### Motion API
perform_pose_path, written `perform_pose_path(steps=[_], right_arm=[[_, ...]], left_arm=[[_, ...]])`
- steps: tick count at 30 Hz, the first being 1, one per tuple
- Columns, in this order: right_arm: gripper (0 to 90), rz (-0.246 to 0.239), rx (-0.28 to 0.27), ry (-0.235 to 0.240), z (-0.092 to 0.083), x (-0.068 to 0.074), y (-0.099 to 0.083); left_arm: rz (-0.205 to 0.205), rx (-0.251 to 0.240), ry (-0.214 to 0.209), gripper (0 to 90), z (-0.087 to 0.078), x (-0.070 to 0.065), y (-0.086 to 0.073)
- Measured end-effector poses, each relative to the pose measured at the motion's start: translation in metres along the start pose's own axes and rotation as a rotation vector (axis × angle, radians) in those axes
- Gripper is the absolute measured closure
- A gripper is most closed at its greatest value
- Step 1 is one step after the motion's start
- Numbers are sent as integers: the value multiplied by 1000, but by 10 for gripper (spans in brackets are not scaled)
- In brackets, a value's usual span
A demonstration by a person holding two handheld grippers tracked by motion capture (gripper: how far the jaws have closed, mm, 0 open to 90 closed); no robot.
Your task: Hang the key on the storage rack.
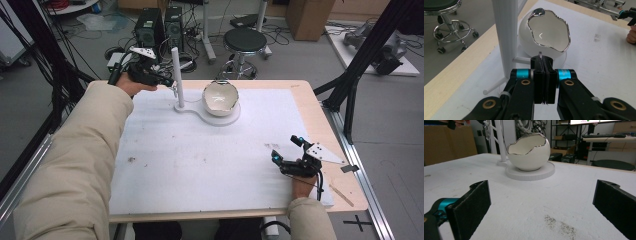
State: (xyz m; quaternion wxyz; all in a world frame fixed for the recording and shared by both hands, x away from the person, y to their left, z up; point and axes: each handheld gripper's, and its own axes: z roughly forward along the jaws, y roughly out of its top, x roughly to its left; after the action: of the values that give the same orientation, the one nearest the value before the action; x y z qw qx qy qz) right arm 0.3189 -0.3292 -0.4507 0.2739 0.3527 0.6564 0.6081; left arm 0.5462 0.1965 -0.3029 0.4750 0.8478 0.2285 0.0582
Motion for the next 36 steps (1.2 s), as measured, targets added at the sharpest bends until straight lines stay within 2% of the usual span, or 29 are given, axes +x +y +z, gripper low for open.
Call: perform_pose_path(steps=[12,15,18,22,24,25,26,27,28,29,31,32,33,36], right_arm=[[5,-6,3,-2,0,0,0],[6,-10,1,-2,0,0,0],[5,-12,1,-4,0,1,0],[6,-14,0,-5,0,1,0],[5,-17,0,-5,0,1,0],[5,-20,0,-5,0,1,0],[5,-20,0,-6,1,1,0],[5,-24,-2,-7,1,1,0],[5,-23,1,-6,1,1,0],[5,-26,2,-6,1,2,0],[5,-28,3,-8,1,2,0],[5,-42,1,-8,1,2,0],[5,-37,7,-7,1,3,0],[5,-25,14,-10,2,2,0]], left_arm=[[-8,-3,6,881,9,7,-6],[-14,-31,34,870,7,9,-10],[-30,-80,74,725,1,12,-16],[-37,-122,99,468,-10,10,-23],[-65,-149,125,330,-18,6,-27],[-79,-165,142,246,-23,3,-29],[-82,-192,132,163,-28,-1,-32],[-75,-229,110,120,-33,-6,-37],[-53,-261,105,117,-38,-14,-44],[-36,-283,117,63,-43,-21,-51],[-38,-308,129,42,-52,-38,-66],[-23,-316,145,17,-56,-47,-73],[-1,-325,158,17,-62,-56,-79],[28,-365,182,17,-76,-81,-99]])
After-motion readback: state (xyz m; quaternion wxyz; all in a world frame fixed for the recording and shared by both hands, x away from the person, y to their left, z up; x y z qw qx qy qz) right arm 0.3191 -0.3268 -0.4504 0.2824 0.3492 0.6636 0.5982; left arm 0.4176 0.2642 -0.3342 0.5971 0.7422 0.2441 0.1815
